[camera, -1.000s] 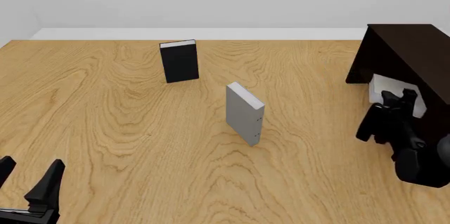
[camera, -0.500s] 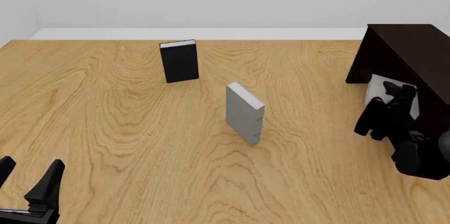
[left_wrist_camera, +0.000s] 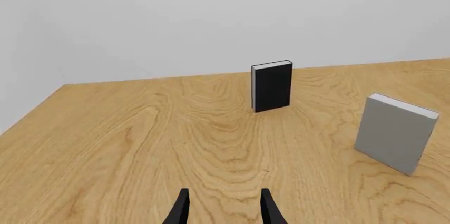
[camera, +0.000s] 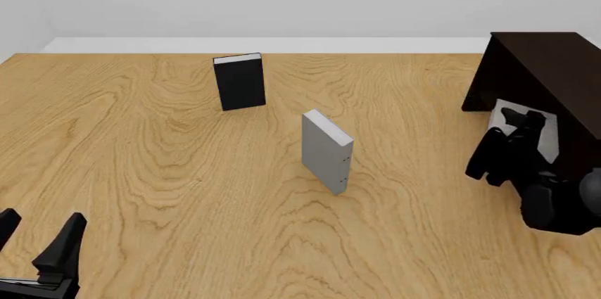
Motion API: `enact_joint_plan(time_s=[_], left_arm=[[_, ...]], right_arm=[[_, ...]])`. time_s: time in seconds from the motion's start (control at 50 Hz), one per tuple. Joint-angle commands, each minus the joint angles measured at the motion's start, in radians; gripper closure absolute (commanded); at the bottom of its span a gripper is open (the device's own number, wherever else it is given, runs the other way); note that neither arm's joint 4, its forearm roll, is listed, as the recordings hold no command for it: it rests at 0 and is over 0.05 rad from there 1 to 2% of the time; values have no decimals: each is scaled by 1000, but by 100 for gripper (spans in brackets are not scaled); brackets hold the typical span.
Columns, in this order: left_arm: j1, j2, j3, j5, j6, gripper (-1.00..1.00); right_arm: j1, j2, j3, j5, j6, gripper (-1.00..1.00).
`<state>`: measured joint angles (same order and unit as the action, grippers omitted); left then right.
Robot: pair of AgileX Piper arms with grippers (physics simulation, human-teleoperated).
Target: Pick up the book on the right and place it on the cabinet shelf.
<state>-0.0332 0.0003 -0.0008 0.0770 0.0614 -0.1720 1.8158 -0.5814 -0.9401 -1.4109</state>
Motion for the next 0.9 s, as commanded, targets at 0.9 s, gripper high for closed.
enact_joint_plan(time_s=[0.9], left_arm=[[-1, 0, 0, 0, -3, -100]], right_arm=[[65, 31, -12, 18, 22, -100]])
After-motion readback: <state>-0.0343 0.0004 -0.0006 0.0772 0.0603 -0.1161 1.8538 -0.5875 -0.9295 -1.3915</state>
